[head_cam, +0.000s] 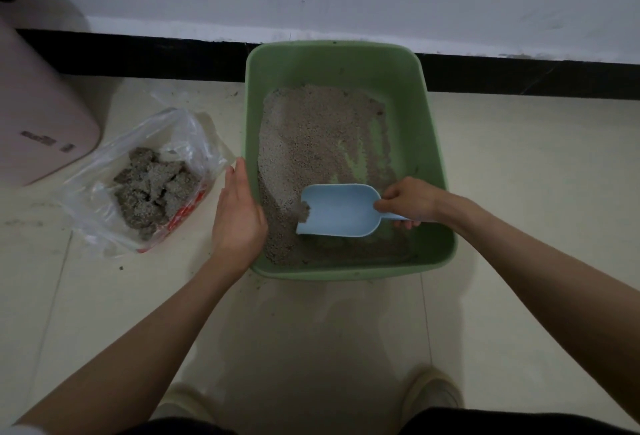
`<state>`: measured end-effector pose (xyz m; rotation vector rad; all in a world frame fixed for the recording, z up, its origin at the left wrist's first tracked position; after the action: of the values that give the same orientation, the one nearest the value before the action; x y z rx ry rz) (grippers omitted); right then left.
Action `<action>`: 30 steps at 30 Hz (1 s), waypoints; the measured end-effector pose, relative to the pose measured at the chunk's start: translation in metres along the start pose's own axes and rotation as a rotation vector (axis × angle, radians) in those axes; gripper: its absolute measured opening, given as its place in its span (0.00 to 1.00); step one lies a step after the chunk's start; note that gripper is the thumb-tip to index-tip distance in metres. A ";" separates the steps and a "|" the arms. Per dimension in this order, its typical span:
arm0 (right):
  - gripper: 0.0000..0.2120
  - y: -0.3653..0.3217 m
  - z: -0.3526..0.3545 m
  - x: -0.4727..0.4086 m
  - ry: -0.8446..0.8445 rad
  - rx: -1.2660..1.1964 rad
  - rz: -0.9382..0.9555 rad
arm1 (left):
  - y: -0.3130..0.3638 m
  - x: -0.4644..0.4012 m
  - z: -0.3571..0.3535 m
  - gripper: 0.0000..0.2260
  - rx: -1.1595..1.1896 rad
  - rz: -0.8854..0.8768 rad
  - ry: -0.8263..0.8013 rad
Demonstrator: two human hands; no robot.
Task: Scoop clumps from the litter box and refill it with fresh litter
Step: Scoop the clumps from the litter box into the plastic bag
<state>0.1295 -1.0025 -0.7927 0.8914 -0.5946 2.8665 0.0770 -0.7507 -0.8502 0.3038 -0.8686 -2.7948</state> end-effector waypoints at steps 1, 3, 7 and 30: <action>0.13 -0.002 0.000 -0.002 0.010 0.006 -0.001 | 0.000 0.000 0.000 0.31 0.005 -0.002 0.001; 0.15 -0.005 0.000 -0.006 0.032 0.026 -0.013 | 0.000 0.000 0.001 0.31 0.016 -0.007 0.000; 0.18 -0.019 -0.008 -0.010 0.042 0.049 -0.009 | 0.002 0.001 0.001 0.30 0.018 -0.012 0.005; 0.12 0.011 -0.026 -0.001 0.082 -0.416 -0.129 | 0.002 0.000 0.002 0.31 0.008 0.032 -0.020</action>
<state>0.1143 -1.0021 -0.8169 0.7110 -1.0307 2.5103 0.0763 -0.7515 -0.8469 0.2618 -0.8807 -2.7704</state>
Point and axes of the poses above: each hand's wrist, its own x-axis away from the middle knuckle, its own z-axis out of the back of the hand, y = z × x, the point moved 1 cm from there along -x, towards the middle knuckle, and after that the axes turned 14 degrees about y, right-handed, at the moved point
